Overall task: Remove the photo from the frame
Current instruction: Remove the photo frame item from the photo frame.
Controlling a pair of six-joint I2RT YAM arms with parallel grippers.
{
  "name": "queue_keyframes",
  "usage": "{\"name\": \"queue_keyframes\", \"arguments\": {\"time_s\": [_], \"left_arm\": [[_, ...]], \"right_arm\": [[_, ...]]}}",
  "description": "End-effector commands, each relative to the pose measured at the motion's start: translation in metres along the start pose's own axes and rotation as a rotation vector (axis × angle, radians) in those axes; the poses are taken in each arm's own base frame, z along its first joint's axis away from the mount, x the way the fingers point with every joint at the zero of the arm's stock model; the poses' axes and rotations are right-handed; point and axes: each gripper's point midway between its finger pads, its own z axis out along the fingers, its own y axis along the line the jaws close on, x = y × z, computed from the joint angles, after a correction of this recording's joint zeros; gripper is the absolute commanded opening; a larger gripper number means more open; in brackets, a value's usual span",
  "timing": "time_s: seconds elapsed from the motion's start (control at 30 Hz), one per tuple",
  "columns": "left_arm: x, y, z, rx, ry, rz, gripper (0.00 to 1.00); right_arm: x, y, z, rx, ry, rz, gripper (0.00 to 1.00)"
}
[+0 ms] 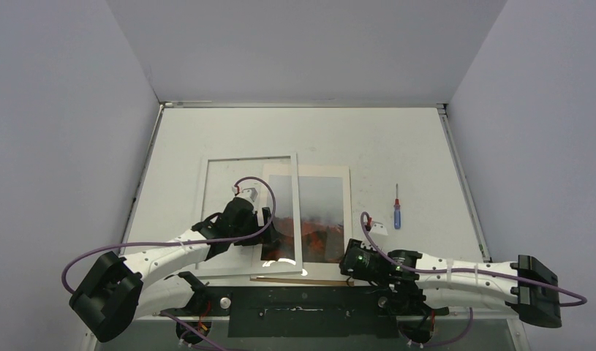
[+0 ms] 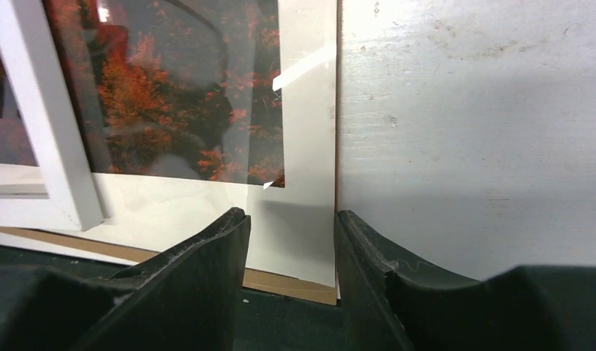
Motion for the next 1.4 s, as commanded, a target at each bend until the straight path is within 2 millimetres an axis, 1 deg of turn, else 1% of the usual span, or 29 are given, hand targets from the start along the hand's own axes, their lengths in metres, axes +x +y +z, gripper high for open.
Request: {"name": "queue_keyframes", "arguments": {"time_s": [0.0,0.2,0.27,0.33,0.53,0.63,0.73,0.87,0.97,1.07,1.13,1.17,1.27,1.37], "left_arm": [[0.029,0.005,0.002,-0.005,0.121,-0.013,0.84],[0.029,0.004,0.003,-0.001,0.127,-0.014,0.83],[0.029,0.005,0.004,-0.004,0.125,-0.015,0.83],[0.028,0.005,0.004,-0.009,0.121,-0.015,0.83],[0.024,0.009,0.000,-0.035,0.100,-0.010,0.83],[0.019,0.023,-0.007,-0.116,0.082,0.007,0.83],[0.010,0.031,-0.015,-0.161,0.047,0.021,0.85],[-0.001,0.033,-0.022,-0.165,0.022,0.027,0.87],[-0.008,0.039,-0.028,-0.203,0.013,0.034,0.89],[-0.017,0.036,-0.034,-0.199,-0.011,0.045,0.90],[-0.023,0.033,-0.039,-0.201,-0.026,0.045,0.91],[-0.026,0.031,-0.042,-0.198,-0.036,0.046,0.91],[-0.034,0.022,-0.049,-0.163,-0.066,0.055,0.91],[-0.035,0.021,-0.052,-0.150,-0.081,0.054,0.91]], "right_arm": [[-0.030,0.082,-0.026,-0.324,-0.052,0.187,0.44],[-0.032,0.093,-0.031,-0.374,-0.029,0.214,0.42],[-0.030,0.094,-0.028,-0.378,-0.020,0.217,0.42],[-0.030,0.102,-0.027,-0.415,-0.019,0.240,0.42],[-0.030,0.100,-0.019,-0.411,-0.031,0.296,0.40],[-0.029,0.096,-0.013,-0.382,-0.034,0.294,0.41],[-0.026,0.091,-0.005,-0.344,-0.029,0.282,0.42],[-0.018,0.097,0.004,-0.344,-0.001,0.276,0.42],[-0.014,0.104,0.009,-0.356,0.015,0.268,0.42],[-0.012,0.113,0.011,-0.364,0.029,0.243,0.42],[-0.016,0.104,0.009,-0.281,0.004,0.180,0.42],[-0.020,0.097,0.005,-0.230,-0.017,0.125,0.44],[-0.036,0.079,-0.013,-0.122,-0.066,0.014,0.50],[-0.048,0.062,-0.028,-0.062,-0.093,-0.034,0.54]]}}
